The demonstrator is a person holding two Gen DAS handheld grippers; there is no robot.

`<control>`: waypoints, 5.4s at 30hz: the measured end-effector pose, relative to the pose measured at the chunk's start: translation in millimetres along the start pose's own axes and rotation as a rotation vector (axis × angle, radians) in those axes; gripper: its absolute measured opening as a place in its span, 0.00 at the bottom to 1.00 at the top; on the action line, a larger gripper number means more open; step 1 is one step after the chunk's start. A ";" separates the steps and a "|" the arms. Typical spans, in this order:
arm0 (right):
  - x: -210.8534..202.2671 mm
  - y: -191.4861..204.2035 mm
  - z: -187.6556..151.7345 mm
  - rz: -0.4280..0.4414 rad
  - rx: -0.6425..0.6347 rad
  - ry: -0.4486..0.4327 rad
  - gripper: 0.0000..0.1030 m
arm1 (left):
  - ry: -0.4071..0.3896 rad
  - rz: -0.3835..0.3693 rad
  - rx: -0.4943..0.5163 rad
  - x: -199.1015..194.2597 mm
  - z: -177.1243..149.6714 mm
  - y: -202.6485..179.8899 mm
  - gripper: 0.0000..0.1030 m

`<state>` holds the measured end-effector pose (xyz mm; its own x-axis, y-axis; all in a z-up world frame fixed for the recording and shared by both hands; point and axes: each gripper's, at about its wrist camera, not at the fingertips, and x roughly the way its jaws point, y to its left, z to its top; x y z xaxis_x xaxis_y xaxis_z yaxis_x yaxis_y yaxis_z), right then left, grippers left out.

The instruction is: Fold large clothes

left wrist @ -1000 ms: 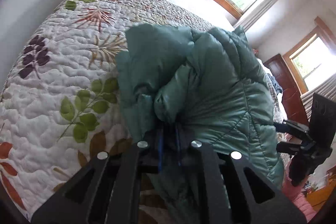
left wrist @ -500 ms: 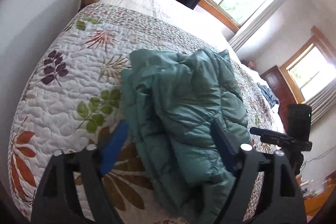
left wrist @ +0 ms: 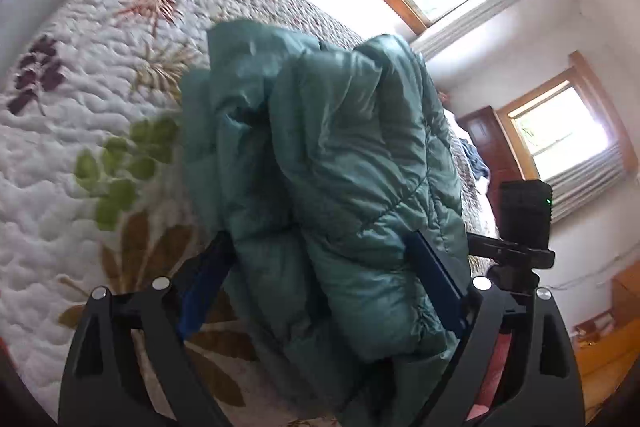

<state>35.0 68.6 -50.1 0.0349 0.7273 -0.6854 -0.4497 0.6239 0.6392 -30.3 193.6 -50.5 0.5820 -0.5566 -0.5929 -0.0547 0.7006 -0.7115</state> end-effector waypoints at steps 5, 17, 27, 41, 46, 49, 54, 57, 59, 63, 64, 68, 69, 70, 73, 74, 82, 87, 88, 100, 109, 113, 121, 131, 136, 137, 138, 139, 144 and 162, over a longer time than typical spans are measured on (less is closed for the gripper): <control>13.9 -8.6 1.9 0.030 0.024 0.013 0.84 | 0.026 -0.086 -0.032 16.0 -1.7 13.3 0.91; 43.9 -1.8 4.4 0.055 -0.023 0.001 0.58 | 0.007 -0.171 -0.054 40.8 -11.9 7.1 0.80; -20.3 17.3 -1.6 -0.040 -0.125 -0.147 0.38 | 0.023 -0.235 0.023 69.4 -1.1 -57.9 0.60; -112.2 -71.2 -30.1 -0.205 0.037 -0.266 0.38 | 0.102 -0.201 0.230 187.7 21.2 -155.4 0.64; -101.2 -95.7 -41.9 -0.199 0.058 -0.254 0.44 | 0.090 -0.187 0.258 205.1 10.4 -149.6 0.68; -91.3 -89.5 -44.2 -0.232 0.032 -0.251 0.50 | 0.080 -0.165 0.268 201.1 -1.5 -146.7 0.69; -95.6 -86.0 -39.6 -0.303 0.008 -0.253 0.62 | 0.068 -0.127 0.237 187.8 -7.2 -138.3 0.75; -104.0 -72.0 -44.6 -0.387 -0.017 -0.273 0.65 | 0.031 -0.074 0.237 174.4 -6.2 -137.1 0.77; -112.7 -55.4 -51.3 -0.448 -0.047 -0.304 0.66 | -0.014 -0.024 0.254 160.6 -9.4 -141.9 0.78; -130.6 -29.6 -57.3 -0.439 -0.095 -0.356 0.67 | -0.125 0.020 0.282 124.7 -1.3 -159.2 0.79; -132.8 -26.0 -58.7 -0.431 -0.102 -0.360 0.67 | -0.139 0.016 0.290 120.5 0.2 -165.8 0.81; -132.9 -9.6 -58.2 -0.411 -0.126 -0.359 0.67 | -0.129 -0.019 0.300 119.9 26.7 -185.5 0.83; -131.9 -7.7 -58.8 -0.410 -0.129 -0.356 0.67 | -0.108 -0.020 0.298 126.2 35.8 -192.4 0.83; -129.7 -5.7 -60.3 -0.405 -0.132 -0.352 0.67 | -0.093 -0.010 0.283 134.6 42.5 -194.5 0.83; -123.7 -0.9 -64.3 -0.379 -0.141 -0.338 0.67 | -0.052 -0.025 0.232 150.6 55.9 -192.0 0.53; -122.7 1.9 -66.6 -0.375 -0.143 -0.334 0.67 | -0.025 -0.041 0.221 155.7 56.2 -188.4 0.43; -113.0 -1.9 -67.6 -0.352 -0.128 -0.307 0.67 | 0.012 0.001 0.199 149.3 47.5 -148.0 0.31; -103.5 2.5 -66.1 -0.351 -0.141 -0.293 0.67 | 0.056 -0.001 0.186 170.0 41.3 -122.0 0.36; -102.2 4.6 -66.3 -0.359 -0.144 -0.292 0.67 | 0.062 -0.005 0.182 174.1 40.2 -118.3 0.37; -117.5 30.3 -82.6 -0.336 -0.178 -0.322 0.67 | 0.022 0.038 0.124 153.3 31.7 -115.2 0.70; -114.2 64.9 -103.7 -0.329 -0.261 -0.330 0.79 | -0.051 0.093 0.120 106.5 10.7 -126.5 0.77; -116.8 65.0 -116.2 -0.390 -0.250 -0.350 0.83 | -0.073 0.160 0.151 90.4 -8.3 -135.4 0.85; -119.7 64.6 -144.4 -0.517 -0.204 -0.408 0.96 | -0.133 0.348 0.270 63.7 -58.7 -166.9 0.94; -120.0 48.2 -162.4 -0.588 -0.057 -0.408 0.96 | -0.210 0.447 0.288 53.9 -101.0 -190.3 0.94; -120.6 47.2 -169.6 -0.614 -0.028 -0.421 0.96 | -0.184 0.455 0.289 60.6 -115.1 -195.3 0.94; -121.0 47.6 -171.0 -0.617 -0.026 -0.423 0.96 | -0.190 0.465 0.291 61.2 -117.6 -197.3 0.94; -121.1 48.3 -172.5 -0.619 -0.026 -0.426 0.96 | -0.197 0.474 0.297 62.0 -120.6 -199.2 0.94; -120.9 49.2 -173.3 -0.623 -0.027 -0.427 0.96 | -0.199 0.478 0.300 62.6 -122.8 -200.4 0.94; -120.6 52.4 -176.7 -0.618 -0.034 -0.421 0.96 | -0.208 0.511 0.307 64.0 -132.1 -206.0 0.94; -116.0 52.2 -179.2 -0.661 -0.018 -0.412 0.96 | -0.202 0.588 0.304 69.7 -144.8 -208.9 0.94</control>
<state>-152.5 -34.4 0.3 0.6282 0.2555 -0.7349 -0.2339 0.9629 0.1349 -95.8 -56.2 2.2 0.6664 0.0276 -0.7451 -0.1948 0.9711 -0.1382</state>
